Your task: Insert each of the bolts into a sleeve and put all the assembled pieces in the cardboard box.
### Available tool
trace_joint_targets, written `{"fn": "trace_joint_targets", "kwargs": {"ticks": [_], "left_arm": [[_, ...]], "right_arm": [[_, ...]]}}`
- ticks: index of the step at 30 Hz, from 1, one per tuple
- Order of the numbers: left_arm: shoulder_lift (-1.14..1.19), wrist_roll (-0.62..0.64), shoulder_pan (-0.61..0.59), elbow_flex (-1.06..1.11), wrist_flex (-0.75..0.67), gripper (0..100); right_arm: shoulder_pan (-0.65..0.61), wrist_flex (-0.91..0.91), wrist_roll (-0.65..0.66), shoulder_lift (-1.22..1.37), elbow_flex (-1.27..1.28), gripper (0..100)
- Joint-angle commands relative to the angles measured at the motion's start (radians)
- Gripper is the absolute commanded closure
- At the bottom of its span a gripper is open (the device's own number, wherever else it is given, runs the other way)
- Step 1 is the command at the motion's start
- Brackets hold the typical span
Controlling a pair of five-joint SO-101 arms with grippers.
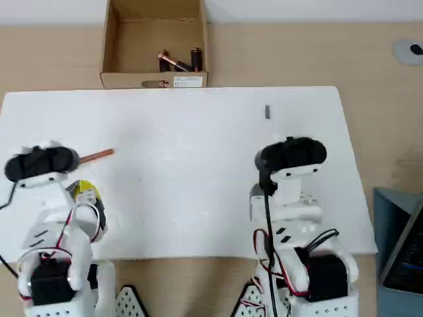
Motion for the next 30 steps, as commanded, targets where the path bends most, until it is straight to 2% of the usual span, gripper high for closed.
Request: {"fn": "trace_joint_targets", "kwargs": {"ticks": [1, 10, 20, 24, 30], "left_arm": [[0.206, 0.095, -0.009, -0.204, 0.015, 100], [0.705, 0.399, -0.011, -0.516, 0.018, 100], [1.023, 0.652, -0.012, -0.669, 0.02, 100], [1.156, 0.743, -0.009, -0.75, 0.115, 100], [1.412, 0.815, -0.037, -0.95, 0.218, 100]], "right_arm": [[0.012, -0.028, -0.002, -0.013, 0.002, 98.9], [0.012, -0.028, -0.005, -0.035, 0.008, 98.9], [0.012, -0.023, -0.006, -0.09, 0.008, 98.9], [0.012, -0.025, -0.006, -0.094, 0.01, 98.9], [0.012, -0.028, -0.008, -0.094, 0.054, 98.9]]}}
